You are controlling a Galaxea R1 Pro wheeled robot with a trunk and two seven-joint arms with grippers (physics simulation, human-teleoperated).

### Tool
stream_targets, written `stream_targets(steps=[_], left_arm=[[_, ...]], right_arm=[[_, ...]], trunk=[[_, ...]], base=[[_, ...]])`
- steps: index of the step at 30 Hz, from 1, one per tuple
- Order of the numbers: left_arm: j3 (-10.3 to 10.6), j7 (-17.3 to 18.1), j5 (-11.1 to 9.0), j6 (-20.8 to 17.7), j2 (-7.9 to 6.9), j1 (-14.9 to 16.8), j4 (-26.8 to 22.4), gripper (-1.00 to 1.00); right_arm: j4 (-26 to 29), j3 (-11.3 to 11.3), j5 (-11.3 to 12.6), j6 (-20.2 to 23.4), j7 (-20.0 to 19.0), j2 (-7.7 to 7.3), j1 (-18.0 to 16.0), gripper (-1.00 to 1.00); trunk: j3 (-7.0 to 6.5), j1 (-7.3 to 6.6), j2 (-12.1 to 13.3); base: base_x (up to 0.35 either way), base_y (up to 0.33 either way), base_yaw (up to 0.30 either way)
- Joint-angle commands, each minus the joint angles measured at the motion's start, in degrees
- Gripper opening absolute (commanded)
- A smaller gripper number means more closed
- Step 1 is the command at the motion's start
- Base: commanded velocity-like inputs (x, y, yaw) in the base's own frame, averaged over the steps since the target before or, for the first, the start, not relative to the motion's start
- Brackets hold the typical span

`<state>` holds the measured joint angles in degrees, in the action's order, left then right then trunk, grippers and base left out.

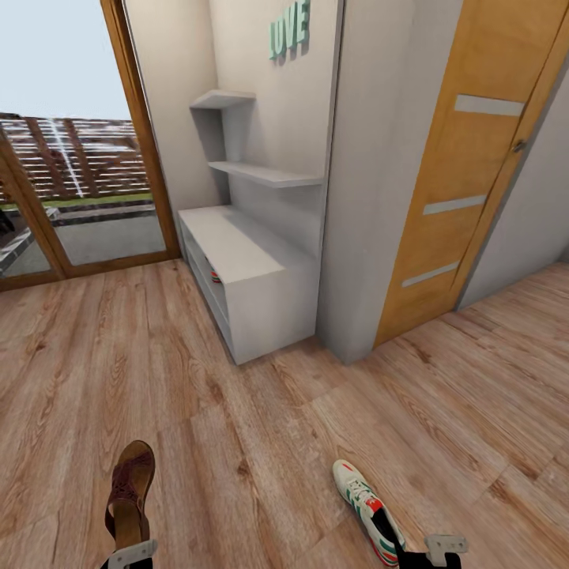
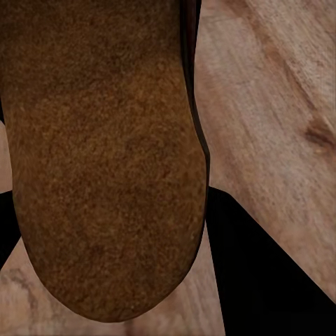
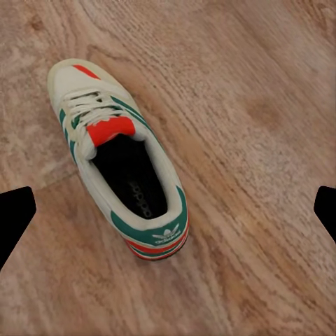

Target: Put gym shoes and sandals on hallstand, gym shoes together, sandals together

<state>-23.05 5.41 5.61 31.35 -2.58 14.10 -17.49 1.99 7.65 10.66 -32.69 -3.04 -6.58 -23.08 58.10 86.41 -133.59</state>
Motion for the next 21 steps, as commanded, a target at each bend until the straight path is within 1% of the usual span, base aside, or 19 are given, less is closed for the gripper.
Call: stream_targets(steps=[1, 5, 15, 21], left_arm=[[-0.51, 0.17, 0.77, 0.18, 0.03, 0.05, 0.02, -1.00], [-0.50, 0.17, 0.73, 0.20, 0.03, 0.05, 0.02, -1.00], [-0.50, 0.22, 0.68, 0.20, 0.03, 0.05, 0.00, -1.00], [-0.50, 0.25, 0.61, 0.20, 0.03, 0.05, 0.00, -1.00]], right_arm=[[-0.06, 0.35, 0.60, -0.18, -0.31, -0.02, -0.03, 1.00], [-0.06, 0.35, 0.61, -0.18, -0.30, -0.02, -0.03, 1.00], [-0.06, 0.34, 0.60, -0.18, -0.30, -0.02, -0.03, 1.00], [-0.06, 0.34, 0.61, -0.18, -0.30, -0.02, -0.03, 1.00]], trunk=[[0.05, -0.01, -0.02], [0.05, -0.01, -0.02], [0.05, -0.01, -0.02], [0.05, -0.01, -0.02]], base=[[0.031, -0.051, 0.000], [0.060, -0.129, 0.000], [0.062, -0.227, 0.000], [0.007, -0.061, 0.000]])
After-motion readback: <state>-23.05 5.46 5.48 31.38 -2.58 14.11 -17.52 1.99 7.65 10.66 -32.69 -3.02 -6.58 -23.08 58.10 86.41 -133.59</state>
